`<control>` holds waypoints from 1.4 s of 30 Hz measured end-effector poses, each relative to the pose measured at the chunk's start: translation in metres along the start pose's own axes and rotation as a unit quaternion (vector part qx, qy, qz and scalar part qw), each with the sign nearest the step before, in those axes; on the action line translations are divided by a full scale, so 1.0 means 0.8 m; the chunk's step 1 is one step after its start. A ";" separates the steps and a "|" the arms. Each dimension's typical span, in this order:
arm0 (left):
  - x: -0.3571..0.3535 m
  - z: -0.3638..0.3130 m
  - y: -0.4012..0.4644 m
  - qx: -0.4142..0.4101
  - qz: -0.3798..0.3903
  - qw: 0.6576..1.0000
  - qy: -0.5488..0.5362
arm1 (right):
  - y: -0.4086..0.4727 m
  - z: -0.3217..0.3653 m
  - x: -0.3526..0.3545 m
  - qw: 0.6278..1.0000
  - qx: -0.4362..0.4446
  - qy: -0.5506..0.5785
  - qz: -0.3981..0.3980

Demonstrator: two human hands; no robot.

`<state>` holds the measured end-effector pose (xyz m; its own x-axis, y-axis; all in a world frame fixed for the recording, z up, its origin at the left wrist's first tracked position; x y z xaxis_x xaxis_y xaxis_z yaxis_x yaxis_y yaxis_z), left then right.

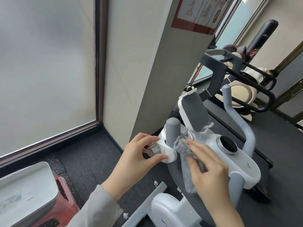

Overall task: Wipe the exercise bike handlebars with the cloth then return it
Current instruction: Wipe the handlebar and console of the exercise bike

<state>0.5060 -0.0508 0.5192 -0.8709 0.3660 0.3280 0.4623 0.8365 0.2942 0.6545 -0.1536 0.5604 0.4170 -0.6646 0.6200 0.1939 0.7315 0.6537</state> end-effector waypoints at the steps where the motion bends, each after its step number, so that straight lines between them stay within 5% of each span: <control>1: 0.000 0.000 0.001 0.001 0.000 1.000 -0.002 | 0.010 0.000 0.003 1.000 -0.016 0.012 -0.010; 5: 0.002 0.000 0.005 0.000 0.001 1.000 -0.010 | 0.078 0.010 0.011 0.999 0.016 0.033 0.003; 9: 0.006 0.002 0.008 -0.005 0.009 1.000 -0.014 | 0.124 0.016 0.002 0.983 -0.010 0.064 0.169; 12: 0.008 0.003 0.009 -0.009 0.011 1.000 -0.014 | 0.122 0.011 0.000 0.971 -0.055 0.097 0.210; 19: 0.007 0.005 0.010 -0.009 0.012 1.000 -0.023 | 0.087 -0.008 0.002 0.960 -0.149 0.187 0.144; 29: 0.007 0.005 0.011 0.000 0.023 0.999 -0.031 | 0.089 -0.021 -0.011 0.946 -0.197 0.177 0.187; 34: 0.007 0.005 0.009 0.003 0.023 0.999 -0.031 | 0.043 -0.016 0.009 0.943 -0.225 0.203 0.134; 42: 0.007 0.006 0.007 0.010 0.027 0.999 -0.039 | 0.053 0.034 -0.006 0.999 -0.009 -0.010 -0.034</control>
<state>0.5032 -0.0419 0.5182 -0.8553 0.4415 0.2714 0.5067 0.8222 0.2592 0.6365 -0.1236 0.5970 0.3834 -0.7164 0.5829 0.2375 0.6864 0.6874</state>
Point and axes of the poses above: each hand's wrist, its own y-axis towards the middle knuckle, its own x-axis out of the back of the hand, z = x × y, the point moved 1 cm from there along y, towards the middle knuckle, and after that the axes turned 1 degree about x, right-handed, at the moved point
